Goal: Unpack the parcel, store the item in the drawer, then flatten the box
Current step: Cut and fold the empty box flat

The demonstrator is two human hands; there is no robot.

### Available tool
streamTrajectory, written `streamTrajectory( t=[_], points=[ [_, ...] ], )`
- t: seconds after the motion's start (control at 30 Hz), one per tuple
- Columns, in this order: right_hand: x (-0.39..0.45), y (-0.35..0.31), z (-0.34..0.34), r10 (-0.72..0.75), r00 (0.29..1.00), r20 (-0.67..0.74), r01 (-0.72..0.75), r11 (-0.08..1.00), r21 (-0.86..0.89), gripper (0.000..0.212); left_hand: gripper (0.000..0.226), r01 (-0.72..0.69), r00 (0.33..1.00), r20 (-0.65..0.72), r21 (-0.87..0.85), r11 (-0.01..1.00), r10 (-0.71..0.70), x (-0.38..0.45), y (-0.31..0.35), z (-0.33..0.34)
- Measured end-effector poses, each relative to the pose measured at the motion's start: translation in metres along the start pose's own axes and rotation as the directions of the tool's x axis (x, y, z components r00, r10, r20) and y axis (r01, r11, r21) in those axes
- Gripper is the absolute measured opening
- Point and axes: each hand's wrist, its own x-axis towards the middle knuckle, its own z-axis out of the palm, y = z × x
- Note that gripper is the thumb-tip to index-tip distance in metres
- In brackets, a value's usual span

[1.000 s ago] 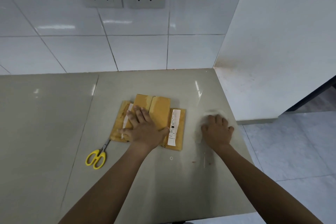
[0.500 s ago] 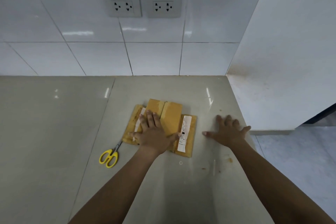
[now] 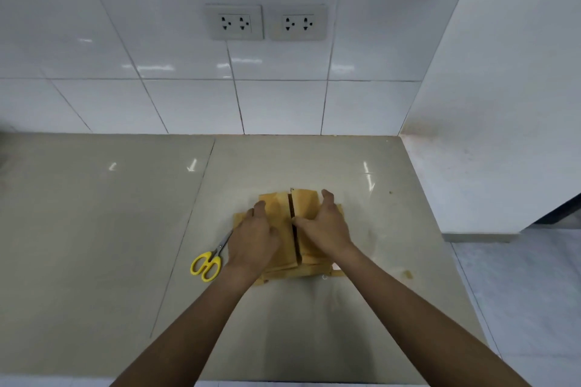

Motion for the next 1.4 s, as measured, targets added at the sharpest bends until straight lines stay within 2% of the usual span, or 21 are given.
streamTrajectory(
  t=[0.1, 0.17, 0.2, 0.27, 0.3, 0.37, 0.43, 0.5, 0.57, 0.6, 0.63, 0.67, 0.73, 0.77, 0.83, 0.9, 1.03, 1.13, 1.23, 1.33, 1.4],
  points=[
    [-0.003, -0.002, -0.013, 0.053, 0.999, 0.005, -0.052, 0.976, 0.210, 0.064, 0.062, 0.003, 1.000, -0.027, -0.017, 1.000, -0.004, -0.003, 0.000, 0.001],
    [0.002, 0.000, -0.026, 0.128, 0.992, -0.014, -0.117, 0.940, 0.319, 0.039, 0.082, 0.018, 1.000, 0.019, 0.083, 0.996, -0.020, -0.005, 0.005, 0.004],
    [0.002, 0.003, -0.032, 0.144, 0.989, -0.027, -0.127, 0.934, 0.335, 0.029, 0.089, 0.015, 0.999, 0.035, 0.153, 0.988, -0.021, -0.007, 0.007, 0.005],
    [0.002, 0.009, -0.045, 0.148, 0.986, -0.079, -0.121, 0.953, 0.276, 0.027, 0.092, 0.007, 0.999, 0.050, 0.213, 0.977, -0.018, -0.008, 0.008, 0.005],
    [0.001, 0.014, -0.050, 0.147, 0.984, -0.105, -0.121, 0.968, 0.220, 0.029, 0.090, 0.019, 0.998, 0.054, 0.173, 0.985, -0.029, -0.007, 0.007, 0.004],
    [0.002, 0.023, -0.058, 0.140, 0.981, -0.132, -0.125, 0.986, 0.113, 0.030, 0.076, 0.078, 0.995, 0.072, -0.037, 0.996, -0.075, -0.005, 0.002, 0.000],
    [0.005, 0.031, -0.062, 0.150, 0.981, -0.122, -0.145, 0.988, 0.055, 0.025, 0.045, 0.149, 0.988, 0.093, -0.301, 0.942, -0.126, -0.005, -0.006, -0.010],
    [0.006, 0.037, -0.062, 0.173, 0.981, -0.085, -0.173, 0.985, 0.014, 0.022, 0.023, 0.260, 0.966, 0.137, -0.523, 0.812, -0.221, -0.005, -0.025, -0.017],
    [0.004, 0.041, -0.057, 0.147, 0.988, -0.053, -0.151, 0.986, -0.076, 0.034, 0.024, 0.419, 0.906, 0.254, -0.660, 0.624, -0.339, -0.006, -0.050, -0.019],
    [0.003, 0.043, -0.054, 0.137, 0.989, -0.054, -0.143, 0.980, -0.138, 0.036, 0.027, 0.486, 0.872, 0.323, -0.663, 0.569, -0.367, -0.009, -0.061, -0.017],
    [0.002, 0.045, -0.050, 0.116, 0.991, -0.073, -0.130, 0.967, -0.219, 0.035, 0.035, 0.529, 0.848, 0.371, -0.634, 0.564, -0.378, -0.012, -0.069, -0.015],
    [0.000, 0.046, -0.046, 0.090, 0.991, -0.096, -0.116, 0.944, -0.310, 0.032, 0.049, 0.543, 0.840, 0.385, -0.573, 0.614, -0.383, -0.016, -0.074, -0.011],
    [-0.004, 0.045, -0.037, 0.041, 0.993, -0.113, -0.083, 0.917, -0.390, 0.019, 0.067, 0.470, 0.882, 0.295, -0.483, 0.739, -0.368, -0.021, -0.077, -0.006],
    [-0.006, 0.043, -0.033, 0.055, 0.994, -0.092, -0.084, 0.932, -0.353, 0.014, 0.063, 0.398, 0.917, 0.218, -0.459, 0.794, -0.333, -0.021, -0.076, -0.004],
    [-0.008, 0.038, -0.025, 0.154, 0.988, -0.013, -0.154, 0.969, -0.191, 0.021, 0.040, 0.295, 0.954, 0.172, -0.390, 0.872, -0.246, -0.017, -0.071, -0.005],
    [-0.010, 0.033, -0.021, 0.250, 0.967, 0.047, -0.248, 0.967, -0.053, 0.029, 0.027, 0.297, 0.940, 0.275, -0.370, 0.880, -0.201, -0.011, -0.064, -0.009],
    [-0.014, 0.022, -0.025, 0.331, 0.933, 0.140, -0.350, 0.927, 0.136, 0.042, 0.025, 0.433, 0.879, 0.425, -0.526, 0.732, -0.215, -0.012, -0.056, -0.014],
    [-0.016, 0.017, -0.031, 0.346, 0.894, 0.284, -0.397, 0.906, 0.145, 0.049, 0.019, 0.466, 0.860, 0.476, -0.579, 0.669, -0.187, -0.011, -0.061, -0.015],
    [-0.013, 0.018, -0.050, 0.302, 0.797, 0.523, -0.484, 0.837, 0.254, 0.051, 0.019, 0.499, 0.835, 0.530, -0.612, 0.614, -0.150, -0.007, -0.066, -0.014],
    [-0.013, 0.017, -0.070, 0.221, 0.682, 0.697, -0.495, 0.841, 0.218, 0.087, 0.020, 0.469, 0.840, 0.529, -0.594, 0.654, -0.123, -0.006, -0.065, -0.011],
    [-0.019, 0.015, -0.068, 0.200, 0.632, 0.749, -0.392, 0.916, 0.086, 0.114, 0.020, 0.434, 0.851, 0.513, -0.561, 0.705, -0.116, -0.007, -0.060, -0.009]
  ],
)
